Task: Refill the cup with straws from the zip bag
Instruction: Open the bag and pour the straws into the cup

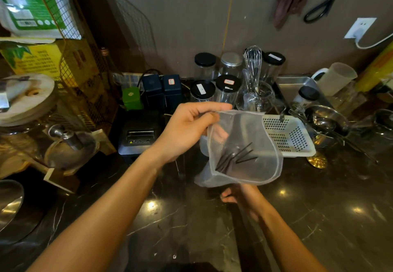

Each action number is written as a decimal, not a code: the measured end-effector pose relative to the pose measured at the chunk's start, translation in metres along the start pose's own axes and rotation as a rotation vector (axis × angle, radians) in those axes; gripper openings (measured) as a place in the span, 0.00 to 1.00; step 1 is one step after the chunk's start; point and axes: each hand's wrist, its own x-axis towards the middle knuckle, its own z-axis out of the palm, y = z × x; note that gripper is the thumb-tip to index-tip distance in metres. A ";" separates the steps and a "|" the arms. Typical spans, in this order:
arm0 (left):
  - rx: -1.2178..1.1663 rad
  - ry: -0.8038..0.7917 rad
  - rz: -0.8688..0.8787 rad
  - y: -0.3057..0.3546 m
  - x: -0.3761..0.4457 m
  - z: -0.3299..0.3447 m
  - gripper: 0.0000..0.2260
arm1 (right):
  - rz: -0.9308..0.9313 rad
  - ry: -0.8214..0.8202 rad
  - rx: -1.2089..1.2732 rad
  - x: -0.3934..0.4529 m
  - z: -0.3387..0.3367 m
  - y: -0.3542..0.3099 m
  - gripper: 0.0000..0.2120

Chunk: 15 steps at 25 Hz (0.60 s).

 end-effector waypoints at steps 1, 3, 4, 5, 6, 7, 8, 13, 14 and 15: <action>-0.026 -0.024 0.003 0.004 0.004 -0.001 0.15 | 0.016 -0.050 0.120 0.000 0.000 -0.002 0.16; -0.085 -0.062 -0.005 0.009 0.012 -0.005 0.15 | 0.052 -0.150 0.337 -0.003 -0.002 -0.007 0.16; -0.104 -0.071 -0.011 0.010 0.016 -0.007 0.15 | 0.049 -0.187 0.399 -0.003 -0.003 -0.011 0.16; -0.114 -0.073 -0.016 0.011 0.020 -0.009 0.16 | 0.033 -0.209 0.424 -0.002 -0.004 -0.015 0.17; -0.115 -0.073 -0.019 0.010 0.023 -0.011 0.16 | 0.007 -0.213 0.424 -0.001 -0.006 -0.018 0.16; -0.104 -0.074 -0.016 0.011 0.027 -0.013 0.16 | -0.023 -0.201 0.415 0.001 -0.007 -0.022 0.16; -0.082 -0.072 -0.006 0.010 0.031 -0.016 0.15 | -0.052 -0.174 0.407 0.002 -0.010 -0.027 0.15; 0.139 0.084 0.068 0.001 0.059 -0.029 0.13 | -0.190 0.010 0.360 0.016 -0.045 -0.065 0.14; 0.166 0.124 0.066 -0.003 0.063 -0.031 0.12 | -0.216 0.028 0.330 0.018 -0.053 -0.072 0.15; 0.198 0.162 0.064 -0.009 0.066 -0.031 0.11 | -0.240 0.040 0.303 0.020 -0.059 -0.078 0.15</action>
